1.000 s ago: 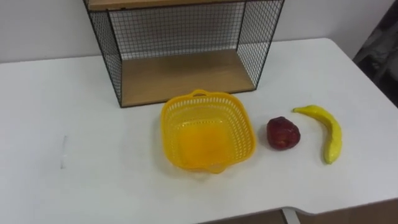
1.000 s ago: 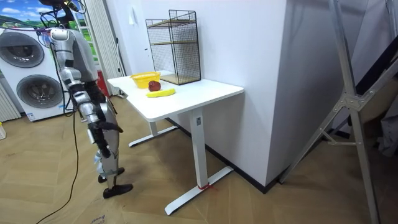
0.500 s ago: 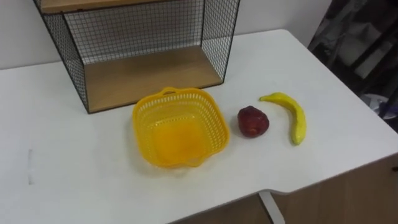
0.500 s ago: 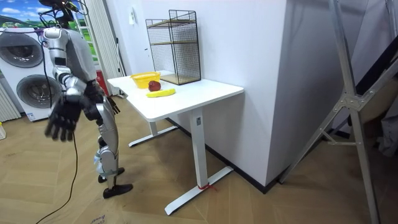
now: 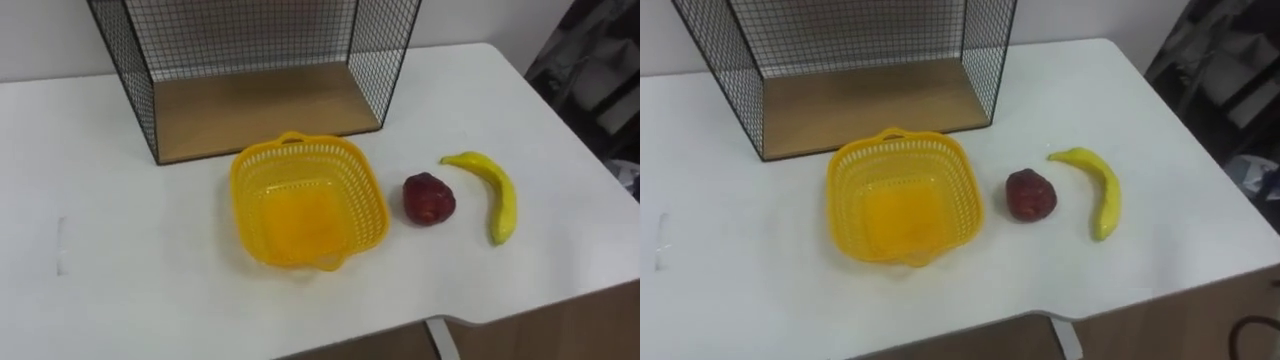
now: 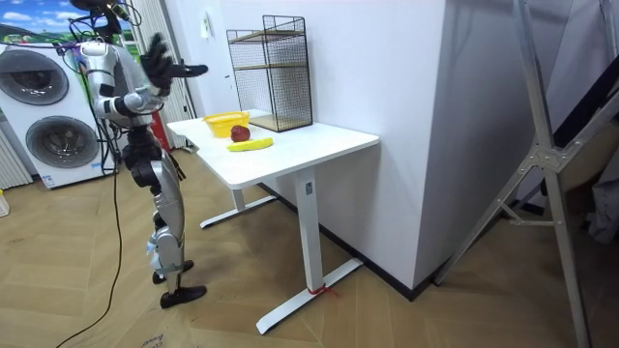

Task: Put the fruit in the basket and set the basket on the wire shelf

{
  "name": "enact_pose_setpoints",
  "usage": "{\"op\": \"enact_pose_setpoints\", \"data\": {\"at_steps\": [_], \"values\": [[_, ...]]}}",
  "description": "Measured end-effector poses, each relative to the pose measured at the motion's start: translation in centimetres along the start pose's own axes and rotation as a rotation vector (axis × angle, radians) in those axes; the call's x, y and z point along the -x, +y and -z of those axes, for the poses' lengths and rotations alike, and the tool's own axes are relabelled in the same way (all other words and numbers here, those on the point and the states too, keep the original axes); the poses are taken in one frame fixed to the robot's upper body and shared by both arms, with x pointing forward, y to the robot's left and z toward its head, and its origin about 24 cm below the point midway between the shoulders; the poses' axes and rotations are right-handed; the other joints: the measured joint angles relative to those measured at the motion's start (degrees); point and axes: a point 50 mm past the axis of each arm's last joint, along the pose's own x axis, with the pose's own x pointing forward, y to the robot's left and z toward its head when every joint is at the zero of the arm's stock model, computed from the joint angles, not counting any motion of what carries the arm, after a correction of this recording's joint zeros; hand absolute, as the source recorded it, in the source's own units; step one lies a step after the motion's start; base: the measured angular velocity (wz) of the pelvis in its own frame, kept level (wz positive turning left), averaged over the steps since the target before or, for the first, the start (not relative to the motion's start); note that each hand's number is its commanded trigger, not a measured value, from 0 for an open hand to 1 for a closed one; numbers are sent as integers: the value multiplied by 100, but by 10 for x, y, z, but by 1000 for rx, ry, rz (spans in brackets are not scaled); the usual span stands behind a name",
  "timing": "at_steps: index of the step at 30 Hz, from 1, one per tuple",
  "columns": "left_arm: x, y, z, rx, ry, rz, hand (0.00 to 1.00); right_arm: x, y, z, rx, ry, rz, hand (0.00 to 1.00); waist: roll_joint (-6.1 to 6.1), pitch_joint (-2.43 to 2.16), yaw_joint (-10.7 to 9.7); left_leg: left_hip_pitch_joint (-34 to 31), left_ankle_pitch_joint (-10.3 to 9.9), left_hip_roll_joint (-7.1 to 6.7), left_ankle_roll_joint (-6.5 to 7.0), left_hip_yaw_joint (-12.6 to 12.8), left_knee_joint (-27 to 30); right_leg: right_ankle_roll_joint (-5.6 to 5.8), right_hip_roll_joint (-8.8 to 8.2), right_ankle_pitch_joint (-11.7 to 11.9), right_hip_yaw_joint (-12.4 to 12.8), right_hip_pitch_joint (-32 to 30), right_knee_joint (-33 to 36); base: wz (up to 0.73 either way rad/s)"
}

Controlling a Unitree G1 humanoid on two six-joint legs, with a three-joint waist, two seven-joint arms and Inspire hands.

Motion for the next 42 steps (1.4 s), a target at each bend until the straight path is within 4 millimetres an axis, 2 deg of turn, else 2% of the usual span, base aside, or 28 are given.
{"op": "enact_pose_setpoints", "data": {"at_steps": [4, 12, 16, 18, 21, 29, 33, 42], "values": [[0, -1, 0, -40, -5, 14, 0, 16, 29, 7, 9, 48, -243, 0, 17, 9, 105, 8, 0, 6, 0, -15, 19, -8, -7, 5, -18, 16, 1, 1], [1, -6, 2, -74, 4, 34, 0, 43, 61, 22, 34, 130, -584, 0, 58, 24, 313, 2, 1, 26, 0, -77, 68, -12, -18, 7, -129, 82, -2, 6], [2, -5, 7, -81, 25, 30, 0, 56, 73, 31, 48, 171, -717, 0, 45, 19, 326, 24, 8, 24, -11, -163, 70, -15, -24, 9, -202, 141, -2, 9], [2, -3, 8, -98, 30, 29, 0, 60, 75, 40, 70, 204, -749, 0, 13, 10, 330, 34, 10, 23, -13, -217, 81, -15, -30, 9, -250, 188, -24, 12], [2, -4, 9, -128, 33, 45, 0, 64, 76, 47, 92, 243, -797, 0, -5, 13, 454, 10, 11, 22, -14, -227, 99, -36, -30, 23, -269, 202, -84, 4], [2, -4, 11, -130, 52, 57, 0, 71, 78, 56, 142, 263, -877, 0, -9, 13, 473, 29, 20, 24, -26, -318, 108, -38, -34, 24, -381, 248, -100, 6], [2, -6, 10, -140, 48, 62, 0, 77, 75, 71, 222, 298, -926, 0, -6, 14, 475, 29, 20, 16, -26, -317, 107, -38, -40, 24, -378, 267, -106, 0], [2, -5, 10, -165, 47, 61, 0, 80, 75, 75, 275, 293, -979, 0, -6, 6, 461, 32, 20, 15, -25, -316, 121, -38, -40, 24, -375, 270, -96, 0]]}}
